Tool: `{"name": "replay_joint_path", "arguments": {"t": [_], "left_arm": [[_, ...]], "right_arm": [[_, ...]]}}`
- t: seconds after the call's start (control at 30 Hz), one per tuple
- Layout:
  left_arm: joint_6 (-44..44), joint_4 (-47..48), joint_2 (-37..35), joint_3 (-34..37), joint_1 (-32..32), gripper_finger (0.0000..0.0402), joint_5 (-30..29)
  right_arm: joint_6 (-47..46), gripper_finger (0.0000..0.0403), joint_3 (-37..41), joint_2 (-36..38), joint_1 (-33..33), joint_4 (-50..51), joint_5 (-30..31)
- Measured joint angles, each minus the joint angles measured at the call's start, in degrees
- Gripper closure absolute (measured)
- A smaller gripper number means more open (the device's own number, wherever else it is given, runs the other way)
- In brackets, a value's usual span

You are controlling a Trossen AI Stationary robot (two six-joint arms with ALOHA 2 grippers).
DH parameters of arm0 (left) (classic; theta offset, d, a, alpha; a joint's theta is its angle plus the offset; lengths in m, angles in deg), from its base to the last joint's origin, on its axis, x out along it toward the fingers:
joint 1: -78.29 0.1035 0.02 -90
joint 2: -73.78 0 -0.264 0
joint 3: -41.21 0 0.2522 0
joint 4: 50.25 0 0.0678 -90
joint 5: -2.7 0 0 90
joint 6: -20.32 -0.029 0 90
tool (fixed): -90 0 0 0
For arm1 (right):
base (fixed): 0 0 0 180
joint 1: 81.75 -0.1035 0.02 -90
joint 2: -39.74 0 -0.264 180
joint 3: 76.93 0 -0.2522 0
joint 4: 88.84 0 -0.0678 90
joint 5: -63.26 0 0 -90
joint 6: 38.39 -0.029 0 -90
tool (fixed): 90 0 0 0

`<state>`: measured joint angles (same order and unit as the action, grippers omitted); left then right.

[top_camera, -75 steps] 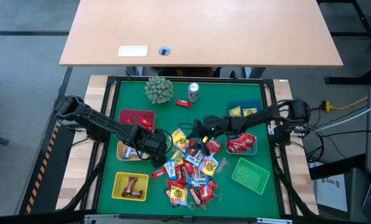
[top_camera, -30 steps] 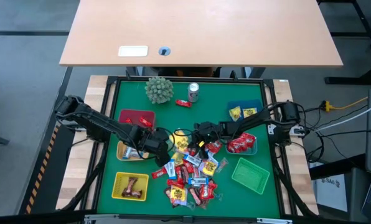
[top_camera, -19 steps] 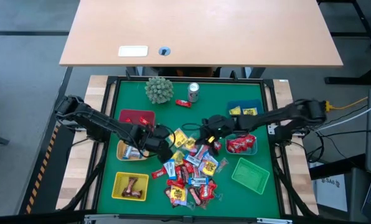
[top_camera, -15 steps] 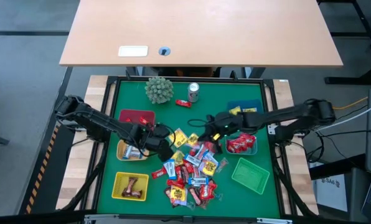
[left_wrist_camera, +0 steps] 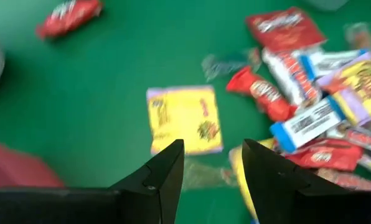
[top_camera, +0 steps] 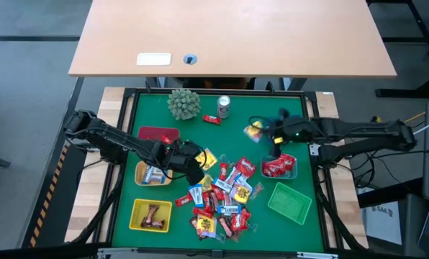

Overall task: Sort candy
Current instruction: Put the yellow candy into the dark blue bin

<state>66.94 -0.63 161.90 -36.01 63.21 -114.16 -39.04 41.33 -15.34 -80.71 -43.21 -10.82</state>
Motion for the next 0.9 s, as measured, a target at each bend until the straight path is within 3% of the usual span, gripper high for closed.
{"name": "replay_joint_path", "arguments": {"t": [0.17,0.27,0.43,0.67,0.9], "left_arm": [[-6.3,-6.0,0.0,0.0,0.7,0.0253,-0.8],[-8.8,-8.6,0.0,0.0,1.1,0.0253,-0.8],[-11.1,-9.7,0.0,0.0,1.5,0.0253,-0.8],[-11.3,-9.7,0.0,0.0,1.5,0.0253,-0.8],[-11.3,-9.7,0.0,0.0,1.5,0.0253,-0.8]], "right_arm": [[-4.0,0.0400,0.0,2.6,2.4,10.9,11.2],[-6.2,0.0397,0.0,2.6,4.2,17.6,14.1],[-7.0,0.0396,0.0,2.2,7.0,23.5,14.5],[-6.4,0.0393,0.0,2.3,8.0,23.8,14.5],[-6.4,0.0318,0.0,2.3,8.0,24.6,14.5]]}}
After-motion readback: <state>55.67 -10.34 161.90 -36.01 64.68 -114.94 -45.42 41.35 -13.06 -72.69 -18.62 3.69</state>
